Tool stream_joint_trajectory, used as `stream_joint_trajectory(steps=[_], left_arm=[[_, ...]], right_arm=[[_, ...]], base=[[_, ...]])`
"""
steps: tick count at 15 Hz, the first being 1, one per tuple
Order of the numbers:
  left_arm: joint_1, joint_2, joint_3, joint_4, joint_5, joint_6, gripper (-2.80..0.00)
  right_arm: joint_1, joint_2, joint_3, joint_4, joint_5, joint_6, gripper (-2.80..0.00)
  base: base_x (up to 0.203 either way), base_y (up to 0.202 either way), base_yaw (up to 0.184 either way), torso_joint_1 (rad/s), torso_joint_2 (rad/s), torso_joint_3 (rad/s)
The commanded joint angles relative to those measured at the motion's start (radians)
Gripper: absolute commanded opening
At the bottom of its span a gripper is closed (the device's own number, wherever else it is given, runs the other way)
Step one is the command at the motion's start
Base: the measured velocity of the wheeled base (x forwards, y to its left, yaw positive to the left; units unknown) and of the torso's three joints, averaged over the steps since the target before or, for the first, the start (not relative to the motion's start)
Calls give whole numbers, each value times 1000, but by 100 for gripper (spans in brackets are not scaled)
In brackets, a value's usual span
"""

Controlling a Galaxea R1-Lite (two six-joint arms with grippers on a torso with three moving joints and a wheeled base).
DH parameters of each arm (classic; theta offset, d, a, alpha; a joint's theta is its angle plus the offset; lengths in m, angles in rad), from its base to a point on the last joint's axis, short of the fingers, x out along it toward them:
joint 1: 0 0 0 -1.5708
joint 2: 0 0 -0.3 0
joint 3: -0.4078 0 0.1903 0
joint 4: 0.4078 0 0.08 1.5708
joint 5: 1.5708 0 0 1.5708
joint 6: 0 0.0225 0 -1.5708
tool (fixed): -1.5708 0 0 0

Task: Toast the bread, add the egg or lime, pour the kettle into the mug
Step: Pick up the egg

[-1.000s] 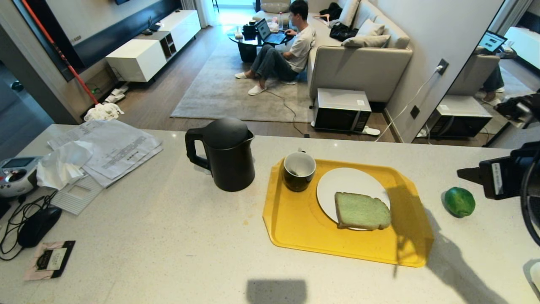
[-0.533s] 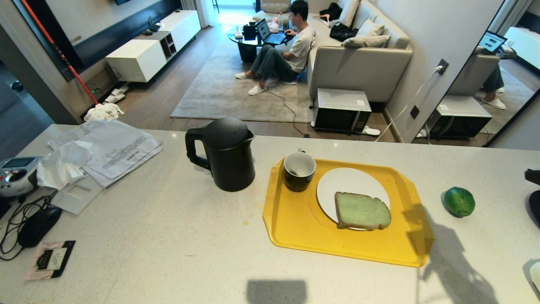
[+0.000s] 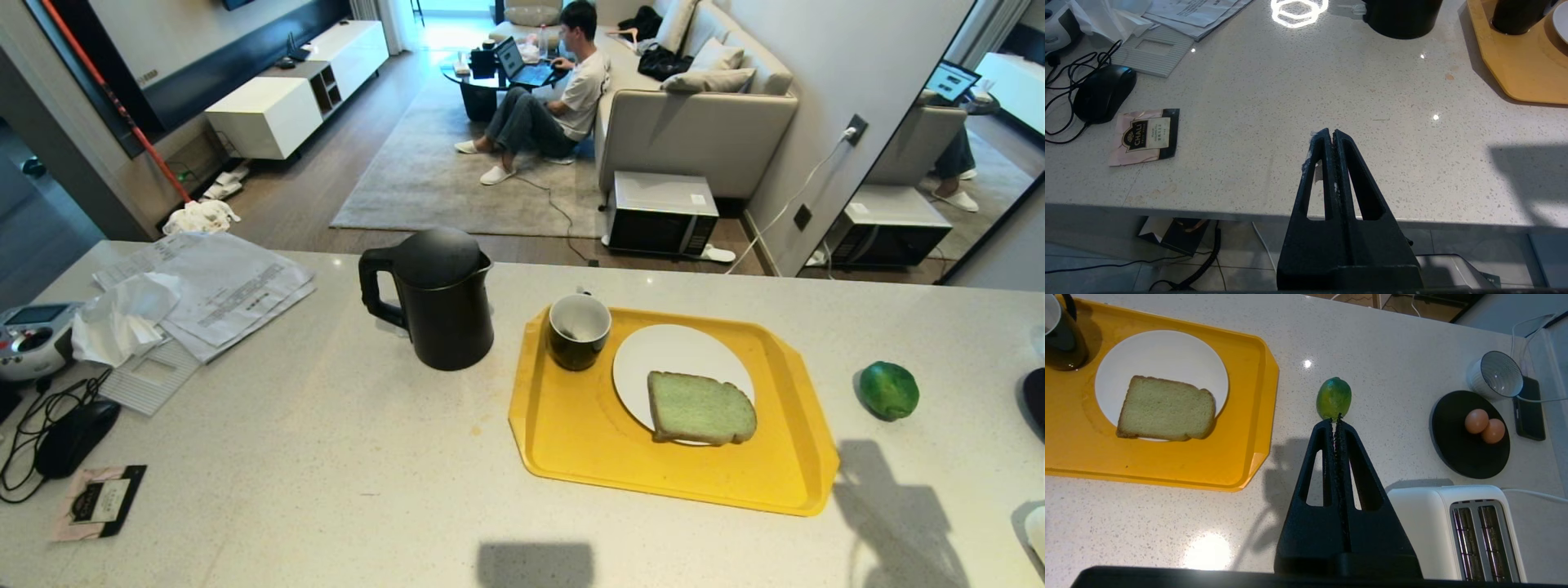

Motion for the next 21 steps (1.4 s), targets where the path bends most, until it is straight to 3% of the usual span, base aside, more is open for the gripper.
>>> stream_joint_trajectory(steps=[1,4,6,8,11,18,21], left_arm=[[0,-1,0,0,0,0,-280],[0,-1,0,0,0,0,-280],[0,-1,0,0,0,0,-280],[0,-1,0,0,0,0,-280],[0,-1,0,0,0,0,-280],[0,-1,0,0,0,0,-280],[0,-1,0,0,0,0,-280]], right_arm=[[-42,-117,33,3,54,-32,-280],[-108,-304,122,3,209,-57,-280],[-145,-451,221,3,270,-61,-280],[-176,-595,360,0,294,-64,-280],[-194,-650,521,-44,277,-29,-280],[-184,-684,566,-12,383,-7,-280],[-178,-762,629,-84,385,-16,-280]], base=[[0,0,0,0,0,0],[0,0,0,0,0,0],[0,0,0,0,0,0],[0,0,0,0,0,0],[0,0,0,0,0,0],[0,0,0,0,0,0],[0,0,0,0,0,0]])
